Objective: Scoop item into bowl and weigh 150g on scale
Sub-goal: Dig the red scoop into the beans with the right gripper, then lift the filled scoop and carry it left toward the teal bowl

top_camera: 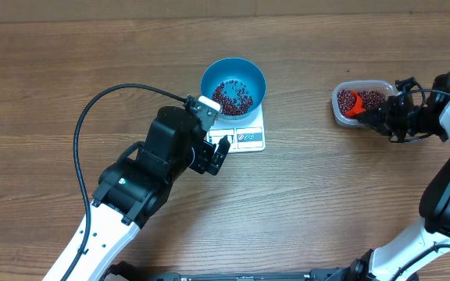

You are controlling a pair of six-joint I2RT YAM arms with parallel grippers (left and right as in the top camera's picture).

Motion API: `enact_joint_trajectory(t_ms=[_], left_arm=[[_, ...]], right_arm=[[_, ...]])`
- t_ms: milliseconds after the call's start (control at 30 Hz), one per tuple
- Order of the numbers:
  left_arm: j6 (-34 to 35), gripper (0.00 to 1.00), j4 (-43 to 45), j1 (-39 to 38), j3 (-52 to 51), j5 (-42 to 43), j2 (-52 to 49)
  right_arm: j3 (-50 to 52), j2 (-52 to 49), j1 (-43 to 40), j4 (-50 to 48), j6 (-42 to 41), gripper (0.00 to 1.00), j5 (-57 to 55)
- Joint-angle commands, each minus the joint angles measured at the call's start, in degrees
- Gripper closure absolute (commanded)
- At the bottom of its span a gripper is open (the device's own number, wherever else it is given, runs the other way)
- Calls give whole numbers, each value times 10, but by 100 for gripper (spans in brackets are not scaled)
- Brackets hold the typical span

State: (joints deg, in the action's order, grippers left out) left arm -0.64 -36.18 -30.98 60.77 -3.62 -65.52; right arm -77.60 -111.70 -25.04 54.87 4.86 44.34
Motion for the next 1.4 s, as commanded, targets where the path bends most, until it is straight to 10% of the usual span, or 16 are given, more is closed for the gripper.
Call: enact_joint_trajectory(t_ms=[0, 1367], left_arm=[[-11, 0, 0, 2, -2, 1, -1], [-11, 0, 0, 2, -2, 1, -1]], right_arm=[[4, -16, 1, -3, -6, 96, 24], [3, -16, -86, 103, 133, 96, 266]])
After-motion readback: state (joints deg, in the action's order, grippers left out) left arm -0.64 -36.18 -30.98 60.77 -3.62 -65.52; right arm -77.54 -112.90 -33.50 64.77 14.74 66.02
